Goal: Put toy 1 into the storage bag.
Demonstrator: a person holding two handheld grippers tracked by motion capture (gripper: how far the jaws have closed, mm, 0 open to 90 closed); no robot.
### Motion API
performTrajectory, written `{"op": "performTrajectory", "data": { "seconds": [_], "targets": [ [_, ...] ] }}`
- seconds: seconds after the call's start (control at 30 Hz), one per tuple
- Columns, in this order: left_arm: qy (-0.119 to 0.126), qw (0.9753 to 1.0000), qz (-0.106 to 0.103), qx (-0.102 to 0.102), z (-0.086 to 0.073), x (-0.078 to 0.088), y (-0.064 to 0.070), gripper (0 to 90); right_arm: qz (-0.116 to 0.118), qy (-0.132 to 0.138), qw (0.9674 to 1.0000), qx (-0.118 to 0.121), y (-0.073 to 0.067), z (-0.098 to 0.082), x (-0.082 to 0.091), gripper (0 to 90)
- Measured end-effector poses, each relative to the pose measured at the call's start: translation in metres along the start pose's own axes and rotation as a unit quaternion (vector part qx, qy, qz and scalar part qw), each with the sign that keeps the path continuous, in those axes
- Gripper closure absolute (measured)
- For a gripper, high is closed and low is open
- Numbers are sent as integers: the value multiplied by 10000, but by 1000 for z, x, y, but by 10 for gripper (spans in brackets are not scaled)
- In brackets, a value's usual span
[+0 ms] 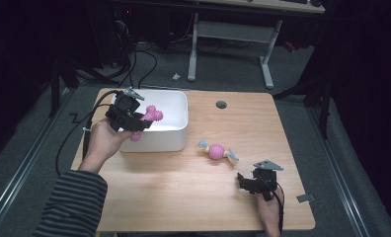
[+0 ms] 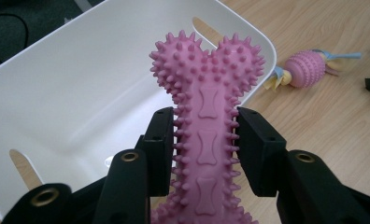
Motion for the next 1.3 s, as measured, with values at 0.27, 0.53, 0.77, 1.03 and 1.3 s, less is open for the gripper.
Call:
{"op": "performTrajectory", "data": {
  "seconds": [0.27, 0.53, 0.77, 1.03, 1.3],
  "targets": [
    [-14, 9999, 111, 98, 3, -10, -12, 588, 4, 2, 10000, 8, 0, 0, 0, 139],
    [14, 9995, 234, 218, 5, -23, -23, 588, 10, 2, 10000, 11, 0, 0, 0, 139],
    [31, 9992, 305, 246, 5, -35, -30, 587, 23, 7, 10000, 22, 0, 0, 0, 139],
    [23, 9991, 378, 213, 4, -43, -33, 586, 18, 4, 10000, 18, 0, 0, 0, 139],
    [-90, 9988, 444, 179, 2, -55, -33, 584, 29, 3, 10000, 16, -1, 0, 0, 139]
  ]
}}
Point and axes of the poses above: each handheld gripper's, and its own axes: x roughly backward along the jaws, z roughly out of its top, y roughly to its right, the point moved 1 cm from there along -x, roughly forward along the jaws, and after that the axes turned 12 degrees about y, right-handed, at the moved point
